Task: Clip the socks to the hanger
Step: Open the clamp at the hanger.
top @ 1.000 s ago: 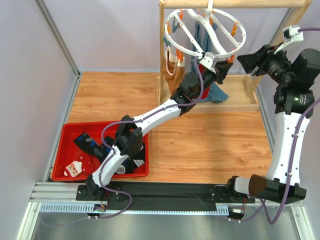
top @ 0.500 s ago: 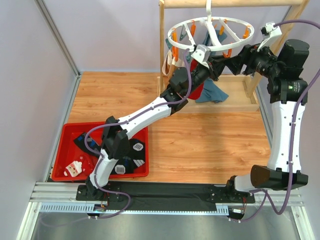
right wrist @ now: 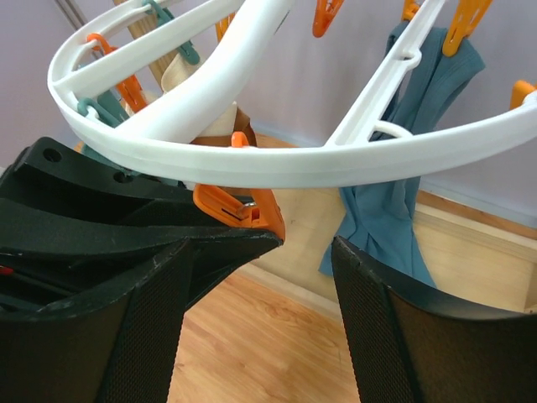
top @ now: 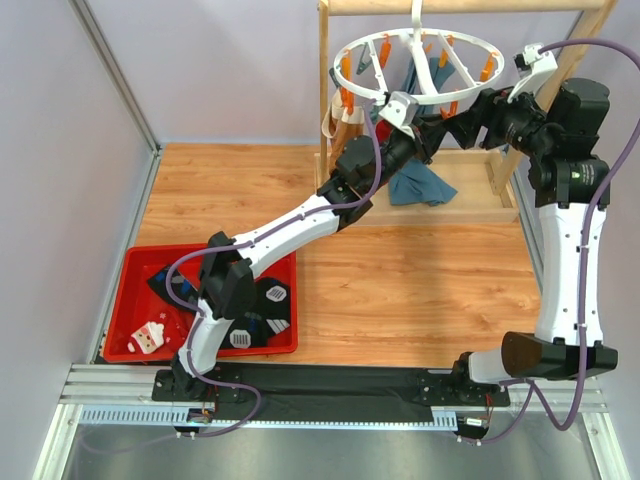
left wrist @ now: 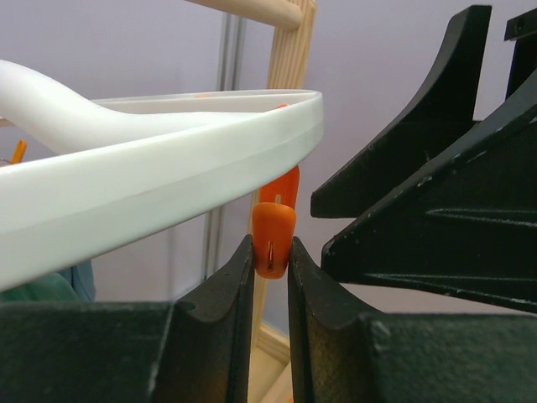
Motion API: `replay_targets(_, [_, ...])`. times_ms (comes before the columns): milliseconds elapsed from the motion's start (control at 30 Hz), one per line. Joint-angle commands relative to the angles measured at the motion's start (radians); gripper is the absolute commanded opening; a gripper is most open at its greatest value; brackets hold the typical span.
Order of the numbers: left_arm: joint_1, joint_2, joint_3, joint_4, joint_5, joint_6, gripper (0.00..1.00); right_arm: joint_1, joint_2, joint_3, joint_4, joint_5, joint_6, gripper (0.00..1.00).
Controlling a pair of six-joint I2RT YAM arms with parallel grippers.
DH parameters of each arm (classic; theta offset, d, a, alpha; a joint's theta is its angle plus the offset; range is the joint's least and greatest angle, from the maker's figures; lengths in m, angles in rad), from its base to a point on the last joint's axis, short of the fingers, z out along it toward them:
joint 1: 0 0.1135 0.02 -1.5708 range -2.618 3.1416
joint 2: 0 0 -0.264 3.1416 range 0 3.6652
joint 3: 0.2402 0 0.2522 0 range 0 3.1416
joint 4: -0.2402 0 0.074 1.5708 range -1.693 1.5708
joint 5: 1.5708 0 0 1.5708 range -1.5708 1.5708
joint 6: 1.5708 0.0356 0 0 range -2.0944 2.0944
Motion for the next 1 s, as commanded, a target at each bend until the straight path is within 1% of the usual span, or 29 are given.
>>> replay_targets(0, [-0.01,-0.057,-0.013,0.019,0.02,-0.004,0.05,0.007,-0.042,0.0,0.081,0.014,0.036,0.69])
replay_targets(133, [-0.009,-0.062,-0.017,0.021,0.017,0.002,0.05,0.007,-0.076,-0.025,0.117,-0.004,0.057,0.7])
replay_targets(433, [-0.009,-0.071,-0.031,0.033,0.02,-0.008,0.04,0.011,-0.022,-0.012,0.124,-0.01,0.059,0.7])
replay_targets(600, [-0.009,-0.071,-0.033,0.035,0.023,-0.015,0.04,0.054,-0.01,-0.037,0.141,0.043,0.025,0.66])
replay_targets(700, [-0.009,-0.071,-0.03,0.033,0.022,-0.014,0.04,0.073,0.01,-0.022,0.118,0.072,0.003,0.64])
replay_targets(733, [-0.009,-0.071,-0.028,0.031,0.025,-0.014,0.04,0.103,0.009,-0.025,0.117,0.089,0.0,0.64])
replay_targets(800, [-0.009,-0.071,-0.025,0.028,0.028,-0.011,0.04,0.106,0.001,-0.047,0.144,0.123,-0.003,0.62])
replay_targets(967, [-0.009,-0.074,-0.025,0.027,0.028,-0.011,0.04,0.108,0.003,-0.048,0.16,0.143,-0.003,0.58])
